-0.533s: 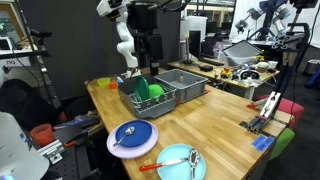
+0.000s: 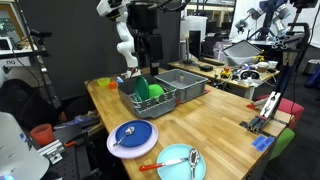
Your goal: Pick the spoon and put it on the light blue plate
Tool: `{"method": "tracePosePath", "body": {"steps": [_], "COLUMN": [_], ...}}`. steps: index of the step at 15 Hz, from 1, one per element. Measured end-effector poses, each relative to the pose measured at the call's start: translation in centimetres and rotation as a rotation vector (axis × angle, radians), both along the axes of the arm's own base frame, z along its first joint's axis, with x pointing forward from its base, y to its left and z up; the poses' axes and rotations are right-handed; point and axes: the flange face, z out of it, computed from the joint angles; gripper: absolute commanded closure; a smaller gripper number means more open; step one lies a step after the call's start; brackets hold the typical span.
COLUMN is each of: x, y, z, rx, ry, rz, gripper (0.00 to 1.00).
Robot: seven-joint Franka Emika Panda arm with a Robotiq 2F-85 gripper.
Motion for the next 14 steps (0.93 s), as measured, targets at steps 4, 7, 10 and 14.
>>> {"method": "tracePosePath", "body": {"steps": [4,7,10,14], "x": [0.0,0.2,0.6,1.2], "y": [0.0,1.1,4.4,9.5], "z": [0.0,-0.8,-3.8,-8.9], "rx": [0.0,0.004,0.01,0.01], "ry": [0.0,0.021,0.086,0.172], "rz": [0.0,0.027,0.095,0.202], "gripper": [0.0,0.0,0.0,0.0]}}
